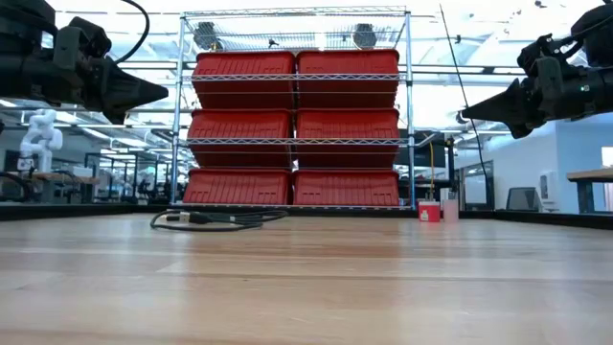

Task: Insert USB

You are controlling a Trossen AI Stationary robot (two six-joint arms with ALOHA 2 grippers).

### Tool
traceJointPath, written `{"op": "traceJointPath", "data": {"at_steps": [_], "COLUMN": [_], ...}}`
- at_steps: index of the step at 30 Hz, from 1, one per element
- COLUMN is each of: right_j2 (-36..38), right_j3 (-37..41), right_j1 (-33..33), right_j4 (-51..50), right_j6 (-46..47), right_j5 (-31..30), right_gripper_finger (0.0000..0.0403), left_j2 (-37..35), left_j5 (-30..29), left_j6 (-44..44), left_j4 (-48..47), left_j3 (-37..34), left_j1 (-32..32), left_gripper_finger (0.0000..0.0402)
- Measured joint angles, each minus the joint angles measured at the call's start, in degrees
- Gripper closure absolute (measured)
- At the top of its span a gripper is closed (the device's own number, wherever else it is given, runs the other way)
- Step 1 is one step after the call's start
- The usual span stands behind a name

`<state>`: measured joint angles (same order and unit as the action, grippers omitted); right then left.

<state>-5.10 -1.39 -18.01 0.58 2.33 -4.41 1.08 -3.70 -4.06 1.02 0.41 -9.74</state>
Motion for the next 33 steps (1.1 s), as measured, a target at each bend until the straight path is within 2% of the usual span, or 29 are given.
{"op": "traceJointPath", "data": {"at_steps": [15, 20, 33], "right_j2": [0.00, 0.00, 0.00], "right_j3": [-0.02, -0.01, -0.02], "right_j1": [-0.01, 0.00, 0.01], "right_j4": [0.61, 1.49, 15.75], "right_j6": [0.09, 6.29, 5.88], "right_j5": [0.00, 0.00, 0.18], "right_gripper_finger": [0.0403, 0.0403, 0.0403], "left_j2": [0.02, 0.00, 0.02], "left_j5": [0.00, 0.01, 0.00], "left_j6": [0.00, 0.00, 0.00], "left_j4": [0.00, 0.00, 0.01], "left_j3": [0.02, 0.00, 0.02], "left_j1": [0.00, 0.02, 0.02], "left_gripper_finger": [0.0400, 0.0400, 0.0400]}}
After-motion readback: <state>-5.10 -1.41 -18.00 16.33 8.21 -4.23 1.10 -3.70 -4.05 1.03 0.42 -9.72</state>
